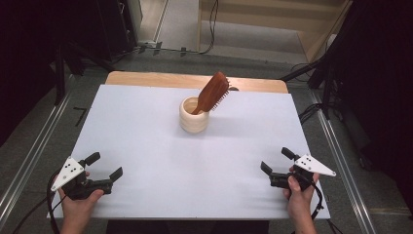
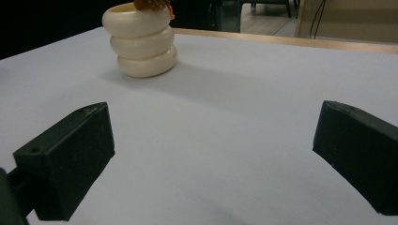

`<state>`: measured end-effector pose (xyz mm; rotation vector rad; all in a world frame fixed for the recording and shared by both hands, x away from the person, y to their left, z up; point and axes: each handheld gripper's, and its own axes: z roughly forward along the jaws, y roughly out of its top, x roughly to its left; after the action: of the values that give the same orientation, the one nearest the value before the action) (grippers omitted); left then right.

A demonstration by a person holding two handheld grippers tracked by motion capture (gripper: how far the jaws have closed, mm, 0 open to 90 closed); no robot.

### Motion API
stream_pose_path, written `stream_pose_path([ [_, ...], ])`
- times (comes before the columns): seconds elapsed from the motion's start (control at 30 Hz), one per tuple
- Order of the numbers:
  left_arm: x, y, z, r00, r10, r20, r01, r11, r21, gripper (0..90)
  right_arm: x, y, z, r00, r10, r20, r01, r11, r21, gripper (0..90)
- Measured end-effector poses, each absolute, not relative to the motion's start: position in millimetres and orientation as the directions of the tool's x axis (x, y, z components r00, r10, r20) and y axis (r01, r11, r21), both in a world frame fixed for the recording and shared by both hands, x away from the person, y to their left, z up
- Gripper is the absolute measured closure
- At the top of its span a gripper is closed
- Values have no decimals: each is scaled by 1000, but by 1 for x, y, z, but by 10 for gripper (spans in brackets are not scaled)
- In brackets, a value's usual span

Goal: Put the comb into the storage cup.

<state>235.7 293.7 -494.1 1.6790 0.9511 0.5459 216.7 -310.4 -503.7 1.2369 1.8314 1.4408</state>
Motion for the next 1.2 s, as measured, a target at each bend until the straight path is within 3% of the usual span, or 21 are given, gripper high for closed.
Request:
stream_pose_path([
  [1.2,237,297,-494,566,814,-127,322,-78,943,1,182,-370,-512,-371,921,119,362,25,932,0],
])
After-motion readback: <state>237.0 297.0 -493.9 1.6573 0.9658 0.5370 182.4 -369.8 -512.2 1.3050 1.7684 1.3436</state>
